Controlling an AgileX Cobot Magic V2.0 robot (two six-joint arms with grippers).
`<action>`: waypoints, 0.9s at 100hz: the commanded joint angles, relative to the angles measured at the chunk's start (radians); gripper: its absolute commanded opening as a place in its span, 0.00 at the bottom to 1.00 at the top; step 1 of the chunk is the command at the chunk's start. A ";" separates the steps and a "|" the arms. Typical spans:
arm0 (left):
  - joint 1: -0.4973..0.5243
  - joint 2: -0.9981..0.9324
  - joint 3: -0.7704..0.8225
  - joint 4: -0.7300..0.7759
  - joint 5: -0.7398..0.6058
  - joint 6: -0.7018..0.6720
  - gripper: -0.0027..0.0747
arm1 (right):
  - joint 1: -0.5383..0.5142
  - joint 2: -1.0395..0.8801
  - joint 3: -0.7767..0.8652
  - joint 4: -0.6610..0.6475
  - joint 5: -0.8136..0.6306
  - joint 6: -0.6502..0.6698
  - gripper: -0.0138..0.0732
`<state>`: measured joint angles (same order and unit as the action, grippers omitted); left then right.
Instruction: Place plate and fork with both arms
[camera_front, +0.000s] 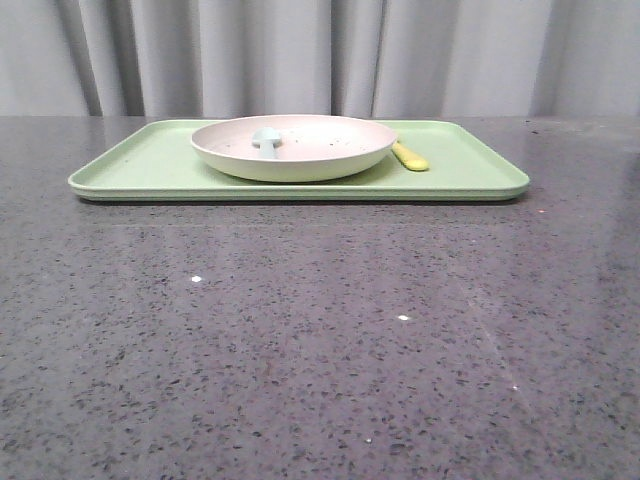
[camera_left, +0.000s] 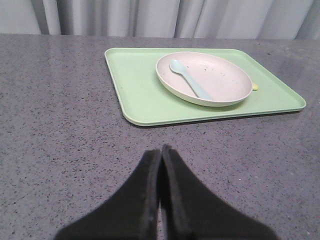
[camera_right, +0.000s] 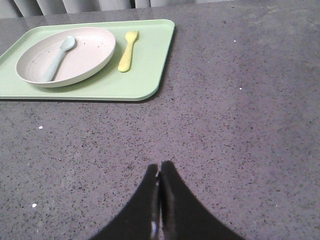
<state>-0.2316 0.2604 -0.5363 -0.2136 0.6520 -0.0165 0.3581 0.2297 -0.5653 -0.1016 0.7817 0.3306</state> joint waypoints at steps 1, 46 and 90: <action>0.000 0.010 -0.027 -0.010 -0.074 -0.009 0.01 | -0.005 0.010 -0.023 -0.017 -0.075 -0.007 0.08; 0.106 -0.077 0.224 0.090 -0.404 -0.009 0.01 | -0.005 0.010 -0.023 -0.017 -0.075 -0.007 0.08; 0.218 -0.297 0.526 0.145 -0.611 -0.009 0.01 | -0.005 0.010 -0.023 -0.017 -0.073 -0.007 0.08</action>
<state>-0.0264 -0.0024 -0.0142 -0.0741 0.1582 -0.0165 0.3581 0.2297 -0.5653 -0.1016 0.7817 0.3306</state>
